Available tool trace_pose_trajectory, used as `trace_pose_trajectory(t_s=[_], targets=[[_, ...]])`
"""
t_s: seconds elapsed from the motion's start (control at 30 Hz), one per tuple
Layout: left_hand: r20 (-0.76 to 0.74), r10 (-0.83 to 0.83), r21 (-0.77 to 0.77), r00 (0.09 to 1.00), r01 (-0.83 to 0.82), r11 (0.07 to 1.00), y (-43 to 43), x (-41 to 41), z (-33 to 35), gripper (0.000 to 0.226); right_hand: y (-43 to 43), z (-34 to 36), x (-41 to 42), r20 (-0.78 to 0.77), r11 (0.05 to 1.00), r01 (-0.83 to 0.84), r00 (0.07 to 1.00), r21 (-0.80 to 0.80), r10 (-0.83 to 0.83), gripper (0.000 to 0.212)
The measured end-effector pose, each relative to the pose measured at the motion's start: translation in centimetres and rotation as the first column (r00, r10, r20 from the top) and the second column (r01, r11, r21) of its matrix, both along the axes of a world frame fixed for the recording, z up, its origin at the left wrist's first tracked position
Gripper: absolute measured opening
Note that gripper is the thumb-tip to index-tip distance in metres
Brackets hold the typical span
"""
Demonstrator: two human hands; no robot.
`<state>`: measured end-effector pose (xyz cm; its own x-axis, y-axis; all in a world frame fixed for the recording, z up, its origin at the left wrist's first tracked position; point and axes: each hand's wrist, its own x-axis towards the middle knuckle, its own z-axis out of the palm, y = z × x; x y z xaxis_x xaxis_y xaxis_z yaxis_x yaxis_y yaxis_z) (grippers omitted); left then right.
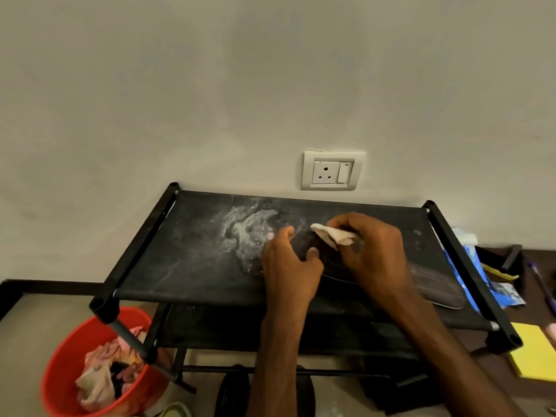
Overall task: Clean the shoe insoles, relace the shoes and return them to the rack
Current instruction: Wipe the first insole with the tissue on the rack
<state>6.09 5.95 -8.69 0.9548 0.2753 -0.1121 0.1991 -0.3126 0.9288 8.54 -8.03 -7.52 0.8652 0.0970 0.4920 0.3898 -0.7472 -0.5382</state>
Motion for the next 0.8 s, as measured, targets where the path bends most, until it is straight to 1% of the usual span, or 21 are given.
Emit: trace_pose_trajectory(t_s=[0.03, 0.07, 0.1, 0.13, 0.17, 0.2, 0.23, 0.3, 0.4, 0.47, 0.5, 0.57, 0.63, 0.7, 0.77, 0.8], targets=[[0.014, 0.036, 0.118, 0.999, -0.037, 0.992, -0.1, -0.2, 0.6, 0.063, -0.3, 0.1, -0.2, -0.010, 0.998, 0.007, 1.000, 0.059, -0.007, 0.025], [0.074, 0.081, 0.220, 0.994, -0.095, 0.971, -0.2, -0.5, 1.2, 0.064, -0.7, 0.4, -0.5, -0.030, 0.989, 0.034, 0.999, 0.147, -0.030, 0.020], [0.165, 0.111, 0.275, 0.980, -0.154, 0.949, -0.4, -0.6, 1.8, 0.060, -1.3, 0.8, -0.7, -0.063, 0.968, 0.078, 0.996, 0.237, -0.065, 0.016], [0.258, 0.115, 0.275, 0.959, -0.187, 0.943, -0.6, -0.7, 2.2, 0.053, -1.8, 1.2, -0.9, -0.110, 0.940, 0.124, 0.990, 0.319, -0.093, 0.015], [0.327, 0.102, 0.221, 0.939, -0.181, 0.958, -0.9, -0.7, 2.8, 0.043, -2.3, 1.4, -1.0, -0.169, 0.906, 0.159, 0.981, 0.393, -0.100, 0.015], [0.373, 0.080, 0.142, 0.925, -0.142, 0.980, -1.4, -0.8, 3.5, 0.034, -2.8, 1.7, -1.3, -0.227, 0.869, 0.179, 0.971, 0.461, -0.080, 0.016], [0.400, 0.045, 0.096, 0.915, -0.090, 0.991, -1.9, -0.9, 3.8, 0.027, -3.1, 2.0, -1.5, -0.272, 0.834, 0.184, 0.961, 0.520, -0.043, 0.015], [0.430, -0.030, 0.101, 0.902, -0.016, 0.995, -3.2, -1.2, 3.9, 0.019, -3.4, 2.6, -2.3, -0.306, 0.774, 0.165, 0.951, 0.611, 0.040, 0.012], [0.409, -0.093, 0.125, 0.908, 0.045, 0.991, -4.9, -1.7, 3.2, 0.021, -3.8, 3.4, -3.3, -0.318, 0.742, 0.120, 0.939, 0.659, 0.130, 0.010], [0.392, -0.087, 0.065, 0.916, 0.067, 0.996, -5.5, -2.0, 3.0, 0.024, -4.2, 3.8, -3.4, -0.362, 0.698, 0.126, 0.910, 0.705, 0.202, 0.010], [0.388, -0.067, 0.032, 0.919, 0.059, 0.998, -5.6, -2.1, 3.0, 0.023, -4.3, 3.9, -3.5, -0.380, 0.693, 0.125, 0.896, 0.710, 0.229, 0.012], [0.384, -0.030, -0.019, 0.923, 0.041, 0.999, -5.5, -2.2, 2.9, 0.023, -4.5, 4.0, -3.3, -0.401, 0.710, 0.118, 0.883, 0.694, 0.245, 0.015], [0.368, 0.000, -0.078, 0.930, 0.031, 0.997, -5.1, -1.8, 2.6, 0.024, -4.6, 4.0, -3.1, -0.409, 0.731, 0.098, 0.875, 0.675, 0.261, 0.012], [0.350, 0.002, -0.105, 0.937, 0.038, 0.994, -4.4, -1.2, 2.4, 0.025, -4.4, 4.0, -2.9, -0.425, 0.742, 0.080, 0.858, 0.666, 0.289, 0.011], [0.363, 0.000, -0.119, 0.932, 0.046, 0.992, -4.0, -0.8, 2.2, 0.023, -4.2, 3.8, -2.4, -0.451, 0.737, 0.092, 0.838, 0.669, 0.306, 0.010], [0.374, 0.008, -0.120, 0.927, 0.039, 0.992, -3.8, -0.7, 2.2, 0.022, -4.0, 3.7, -2.3, -0.464, 0.719, 0.104, 0.825, 0.687, 0.324, 0.011]])
